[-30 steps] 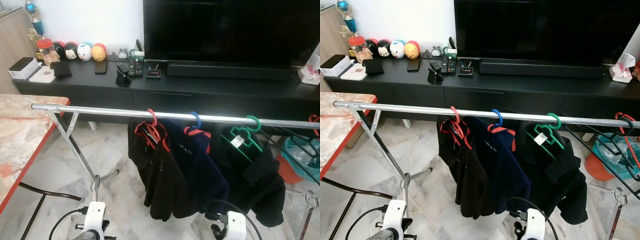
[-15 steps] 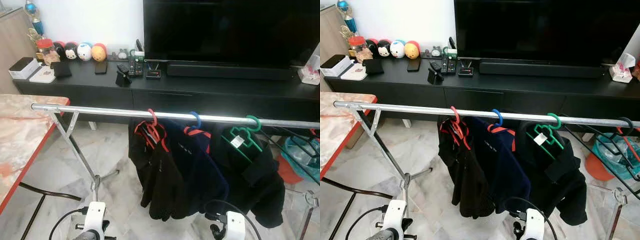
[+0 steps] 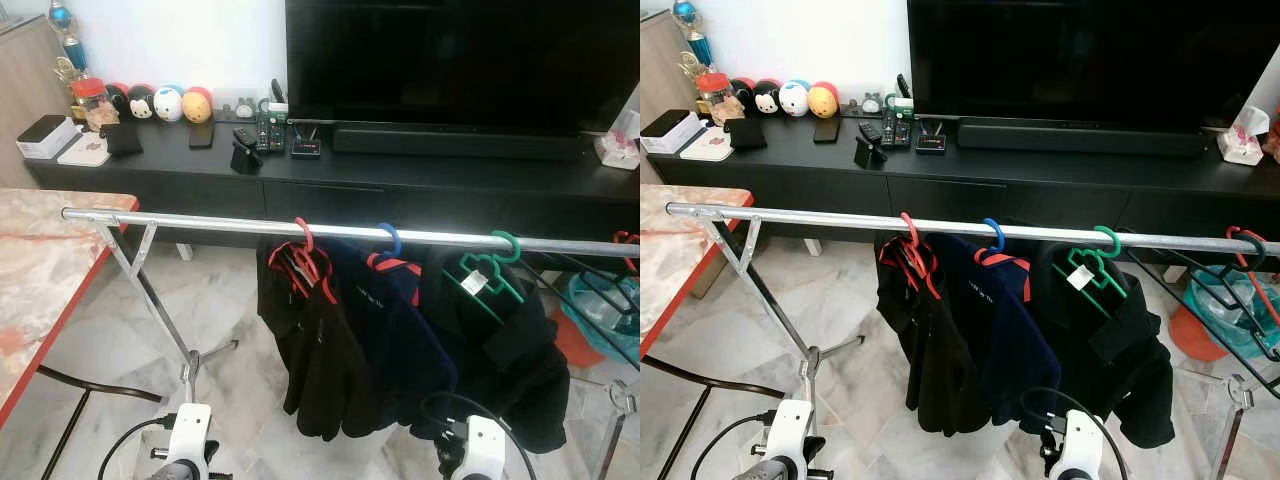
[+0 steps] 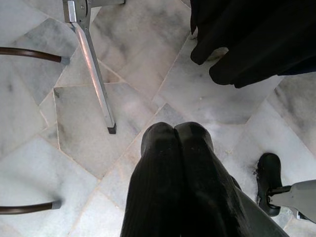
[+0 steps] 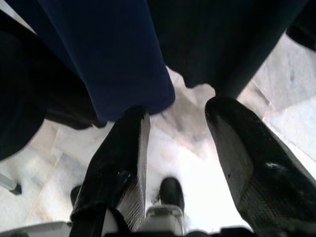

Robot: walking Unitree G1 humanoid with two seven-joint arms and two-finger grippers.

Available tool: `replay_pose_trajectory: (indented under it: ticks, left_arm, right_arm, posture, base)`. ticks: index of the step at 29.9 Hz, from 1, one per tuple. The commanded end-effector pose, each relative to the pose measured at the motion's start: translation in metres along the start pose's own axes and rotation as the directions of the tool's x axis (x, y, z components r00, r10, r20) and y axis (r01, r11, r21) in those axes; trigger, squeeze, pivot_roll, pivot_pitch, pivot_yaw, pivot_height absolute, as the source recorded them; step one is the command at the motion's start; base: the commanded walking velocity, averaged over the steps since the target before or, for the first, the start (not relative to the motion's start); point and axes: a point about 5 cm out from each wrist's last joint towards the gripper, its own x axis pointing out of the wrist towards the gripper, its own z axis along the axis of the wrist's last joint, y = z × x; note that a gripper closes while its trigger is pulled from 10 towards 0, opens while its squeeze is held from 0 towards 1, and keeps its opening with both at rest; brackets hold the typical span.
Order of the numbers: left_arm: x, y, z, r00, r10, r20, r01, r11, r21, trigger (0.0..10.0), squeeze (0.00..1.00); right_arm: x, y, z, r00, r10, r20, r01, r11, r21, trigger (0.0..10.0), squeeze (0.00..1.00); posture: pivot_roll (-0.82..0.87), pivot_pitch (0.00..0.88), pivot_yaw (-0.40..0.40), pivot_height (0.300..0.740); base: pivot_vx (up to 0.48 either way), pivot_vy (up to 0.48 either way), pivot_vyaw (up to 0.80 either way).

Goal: Hang hanger

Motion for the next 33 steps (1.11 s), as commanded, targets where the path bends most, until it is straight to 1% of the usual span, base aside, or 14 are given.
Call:
replay_pose_trajectory:
  ticks: [1, 8, 11, 13, 15, 16, 18, 21, 24, 25, 26, 29, 31, 33]
  left_arm:
    - [-0.001, -0.001, -0.005, 1.0, -0.002, -0.025, 0.002, 1.0, 0.004, 10.0, 0.0]
    - [-0.001, -0.001, -0.006, 1.0, 0.0, -0.025, 0.0, 1.0, 0.002, 10.0, 0.0]
    - [-0.001, -0.001, -0.006, 1.0, -0.001, -0.026, 0.001, 1.0, 0.002, 10.0, 0.0]
    - [-0.001, 0.0, -0.006, 1.0, -0.003, -0.028, 0.003, 1.0, 0.003, 10.0, 0.0]
    - [-0.001, 0.0, -0.006, 1.0, -0.003, -0.028, 0.003, 1.0, 0.003, 10.0, 0.0]
    - [-0.001, 0.0, -0.006, 1.0, -0.003, -0.028, 0.003, 1.0, 0.003, 10.0, 0.0]
    - [-0.001, 0.0, -0.006, 1.0, -0.005, -0.027, 0.005, 1.0, 0.004, 10.0, 0.0]
    - [-0.001, -0.001, -0.006, 1.0, -0.006, -0.027, 0.007, 1.0, 0.005, 10.0, 0.0]
    - [-0.001, -0.001, -0.005, 1.0, -0.008, -0.025, 0.009, 1.0, 0.007, 10.0, 0.0]
    - [-0.001, -0.002, -0.004, 1.0, -0.009, -0.023, 0.009, 1.0, 0.007, 10.0, 0.0]
    - [-0.001, -0.002, -0.004, 1.0, -0.009, -0.023, 0.009, 1.0, 0.007, 10.0, 0.0]
    - [0.0, -0.002, -0.003, 1.0, -0.008, -0.02, 0.008, 1.0, 0.006, 10.0, 0.0]
    - [0.0, -0.002, -0.002, 1.0, -0.008, -0.014, 0.008, 1.0, 0.0, 10.0, 0.0]
    - [0.0, -0.002, -0.002, 1.0, -0.008, -0.013, 0.008, 1.0, -0.001, 10.0, 0.0]
  right_arm:
    - [-0.001, -0.003, 0.003, 0.999, -0.013, 0.039, 0.012, 1.0, 0.016, 10.0, 0.0]
    - [-0.009, -0.011, 0.009, 0.981, -0.021, 0.192, 0.014, 0.999, 0.039, 10.0, 0.0]
    - [-0.013, -0.014, 0.011, 0.972, -0.033, 0.232, 0.024, 0.999, 0.041, 10.0, 0.0]
    - [-0.016, -0.016, 0.015, 0.959, -0.041, 0.28, 0.032, 0.999, 0.036, 10.0, 0.0]
    - [-0.022, -0.017, 0.024, 0.934, -0.039, 0.356, 0.038, 0.999, 0.011, 10.0, 0.0]
    - [-0.022, -0.017, 0.024, 0.934, -0.039, 0.356, 0.038, 0.999, 0.011, 10.0, 0.0]
    - [-0.025, -0.019, 0.042, 0.895, -0.055, 0.443, 0.053, 0.998, 0.018, 10.0, 0.0]
    - [-0.026, -0.021, 0.059, 0.864, -0.074, 0.498, 0.064, 0.997, 0.037, 10.0, 0.0]
    - [-0.024, -0.017, 0.086, 0.824, -0.06, 0.563, 0.05, 0.998, 0.032, 10.0, 0.0]
    - [-0.022, -0.013, 0.104, 0.798, -0.051, 0.601, 0.037, 0.999, 0.035, 10.0, 0.0]
    - [-0.022, -0.013, 0.104, 0.798, -0.051, 0.601, 0.037, 0.999, 0.035, 10.0, 0.0]
    - [-0.017, -0.002, 0.13, 0.765, -0.012, 0.644, 0.005, 1.0, 0.013, 10.0, 0.0]
    - [-0.011, 0.008, 0.153, 0.746, 0.017, 0.666, -0.02, 1.0, -0.003, 10.0, 0.0]
    - [-0.009, 0.011, 0.158, 0.742, 0.023, 0.67, -0.026, 1.0, -0.006, 10.0, 0.0]
  posture:
    - [0.05, 0.0, -0.026, 0.74]
    - [0.05, 0.0, -0.03, 0.74]
    - [0.04, 0.0, -0.031, 0.74]
    - [0.03, 0.0, -0.033, 0.74]
    - [0.03, 0.0, -0.033, 0.74]
    - [0.03, 0.0, -0.033, 0.74]
    - [0.03, 0.0, -0.03, 0.74]
    - [0.03, 0.0, -0.03, 0.74]
    - [0.03, 0.0, -0.025, 0.74]
    - [0.03, 0.0, -0.025, 0.74]
    - [0.03, 0.0, -0.025, 0.74]
    - [0.02, 0.0, -0.012, 0.74]
    - [0.02, 0.0, 0.0, 0.74]
    - [0.02, 0.0, 0.0, 0.74]
  base:
    - [0.0, 0.0, 0.0]
    - [0.0, 0.0, 0.0]
    - [0.0, 0.0, 0.0]
    - [0.0, 0.0, 0.0]
    - [0.0, 0.0, 0.0]
    - [0.0, 0.0, 0.0]
    - [0.0, 0.0, 0.0]
    - [0.0, 0.0, 0.0]
    - [0.0, 0.0, 0.0]
    - [0.0, 0.0, 0.0]
    - [0.0, 0.0, 0.0]
    - [0.0, 0.0, 0.0]
    - [0.0, 0.0, 0.0]
    - [0.0, 0.0, 0.0]
